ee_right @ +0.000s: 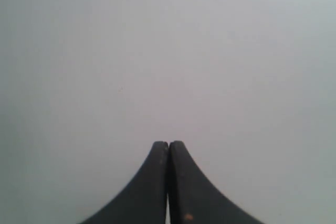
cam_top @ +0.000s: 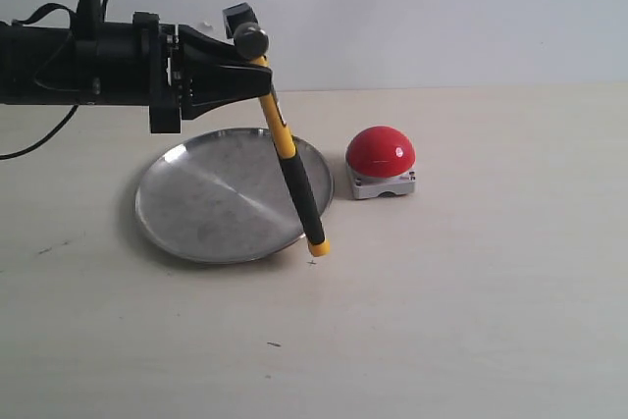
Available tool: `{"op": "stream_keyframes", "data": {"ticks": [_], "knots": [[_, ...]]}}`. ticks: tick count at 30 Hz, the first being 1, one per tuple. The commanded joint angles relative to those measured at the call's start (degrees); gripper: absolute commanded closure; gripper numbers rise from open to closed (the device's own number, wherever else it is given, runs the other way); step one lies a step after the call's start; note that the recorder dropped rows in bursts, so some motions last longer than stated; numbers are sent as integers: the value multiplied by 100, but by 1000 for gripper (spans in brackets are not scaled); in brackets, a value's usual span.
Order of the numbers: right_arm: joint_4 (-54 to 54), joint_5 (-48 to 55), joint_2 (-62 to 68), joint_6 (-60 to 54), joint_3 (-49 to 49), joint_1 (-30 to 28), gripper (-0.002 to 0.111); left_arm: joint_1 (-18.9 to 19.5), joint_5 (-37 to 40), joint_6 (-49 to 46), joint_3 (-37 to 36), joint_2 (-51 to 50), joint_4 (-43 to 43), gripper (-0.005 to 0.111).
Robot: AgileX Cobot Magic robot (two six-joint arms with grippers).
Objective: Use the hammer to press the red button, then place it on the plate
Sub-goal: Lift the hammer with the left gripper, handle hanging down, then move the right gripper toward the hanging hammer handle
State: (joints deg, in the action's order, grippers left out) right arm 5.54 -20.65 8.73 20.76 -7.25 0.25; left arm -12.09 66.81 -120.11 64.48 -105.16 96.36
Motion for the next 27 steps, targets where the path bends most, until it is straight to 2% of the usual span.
{"op": "stream_keyframes", "data": {"ticks": [1, 4, 7, 9, 10, 13, 15, 20, 23, 27], "knots": [[-648, -103, 1541, -17, -963, -25, 108, 13, 315, 15, 108, -57, 359, 107], [-1708, 30, 2961, 311, -1721, -25, 108, 13, 315, 103, 112, -69, 359, 107], [-3679, -2, 4385, 2052, -2184, -25, 108, 13, 315, 436, 209, -48, 359, 107], [-5576, -779, 5341, 3277, -2356, -25, 108, 13, 315, 759, 279, -6, 359, 107], [-6418, -1494, 5799, 3669, -2477, -25, 108, 13, 315, 842, 301, 27, 359, 107], [-7815, -3609, 6950, 3807, -2981, -25, 108, 13, 315, 847, 300, 89, 359, 107], [-8258, -4320, 7540, 3859, -3357, -25, 108, 13, 315, 865, 300, 113, 359, 107], [-8940, -4024, 8546, 3992, -4045, -25, 108, 13, 315, 1018, 300, 199, 359, 107], [-9118, -4260, 8961, 3729, -4398, -25, 101, 13, 315, 1095, 300, 280, 359, 107], [-9276, -4931, 9220, 4019, -4759, -25, 88, 13, 315, 1121, 300, 357, 271, 107]]}}
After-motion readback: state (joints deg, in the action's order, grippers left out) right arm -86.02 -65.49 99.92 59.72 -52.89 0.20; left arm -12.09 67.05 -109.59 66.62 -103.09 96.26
